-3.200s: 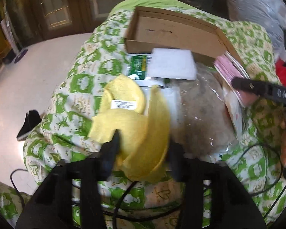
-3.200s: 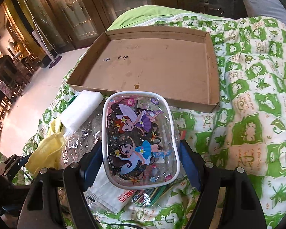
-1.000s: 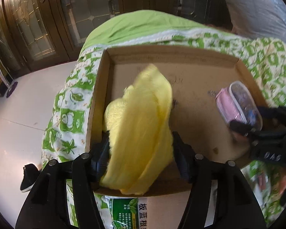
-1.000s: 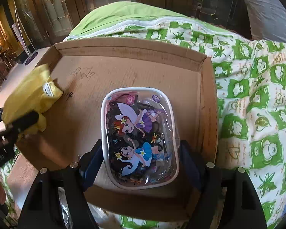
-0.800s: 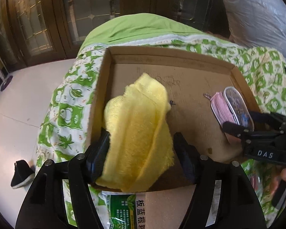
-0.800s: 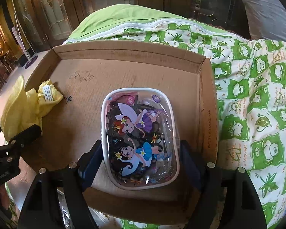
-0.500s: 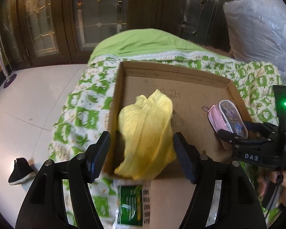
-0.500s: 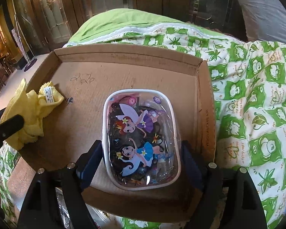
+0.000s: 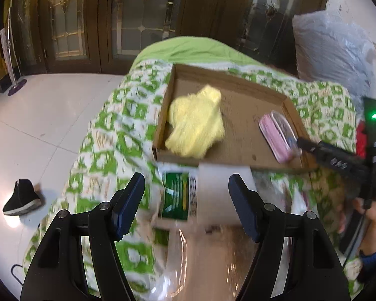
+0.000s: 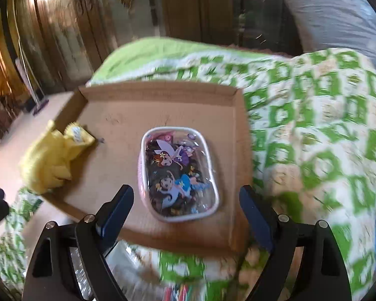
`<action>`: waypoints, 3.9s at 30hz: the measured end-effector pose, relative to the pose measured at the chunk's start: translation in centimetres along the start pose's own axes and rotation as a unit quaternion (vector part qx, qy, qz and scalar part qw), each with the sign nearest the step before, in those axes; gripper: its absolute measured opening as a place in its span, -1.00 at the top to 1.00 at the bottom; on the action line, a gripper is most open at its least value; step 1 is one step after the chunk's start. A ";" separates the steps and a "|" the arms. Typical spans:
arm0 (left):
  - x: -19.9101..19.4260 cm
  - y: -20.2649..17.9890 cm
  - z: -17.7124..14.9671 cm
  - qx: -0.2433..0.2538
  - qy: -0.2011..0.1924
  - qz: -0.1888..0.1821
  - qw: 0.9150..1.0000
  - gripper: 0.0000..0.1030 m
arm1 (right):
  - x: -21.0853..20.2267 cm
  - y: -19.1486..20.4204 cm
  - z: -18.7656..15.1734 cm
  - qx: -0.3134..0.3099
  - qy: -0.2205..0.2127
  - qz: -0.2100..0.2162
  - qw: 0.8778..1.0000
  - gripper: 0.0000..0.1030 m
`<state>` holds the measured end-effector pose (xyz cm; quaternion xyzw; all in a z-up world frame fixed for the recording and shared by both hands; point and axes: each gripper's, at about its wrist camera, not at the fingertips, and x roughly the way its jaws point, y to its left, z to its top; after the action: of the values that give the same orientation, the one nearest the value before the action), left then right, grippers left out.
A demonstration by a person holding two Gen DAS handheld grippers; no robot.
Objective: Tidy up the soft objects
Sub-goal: 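Open the left tool over the tray while the right tool releases the pencil case inside, then grasp the white foam block with the left tool while the right tool moves to the white packet, then grasp the white printed packet with the right tool while the left tool holds the foam block, then carry the foam block with the left tool while the right tool carries the packet into the tray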
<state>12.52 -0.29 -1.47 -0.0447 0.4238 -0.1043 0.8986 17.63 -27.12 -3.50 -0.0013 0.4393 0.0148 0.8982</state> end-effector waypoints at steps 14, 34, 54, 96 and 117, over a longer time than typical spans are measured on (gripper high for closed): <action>-1.4 0.2 -2.0 -0.011 0.005 -0.005 1.000 -0.36 | -4.9 1.8 -4.4 0.009 0.038 -0.015 0.999 -0.68; -0.9 -1.0 -2.8 0.025 0.007 0.018 0.999 -0.36 | -2.0 3.7 -8.9 0.125 0.192 0.128 0.965 -0.25; 3.6 -5.4 0.5 0.069 0.088 -0.014 0.994 -0.36 | -1.4 5.2 -8.1 0.086 0.159 0.110 0.977 0.02; 4.4 -4.9 -1.7 0.091 0.062 -0.041 0.993 -0.19 | -2.9 5.7 -7.7 0.062 0.127 0.086 0.986 0.10; 0.7 -4.9 -3.1 0.069 0.042 -0.077 0.994 -0.20 | -4.9 4.1 -7.4 0.050 0.071 0.053 0.995 0.10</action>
<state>9.80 -5.22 -3.14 -0.0107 0.4485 -0.2035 0.8702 8.69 -23.22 -4.09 0.0661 0.5017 0.0402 0.8616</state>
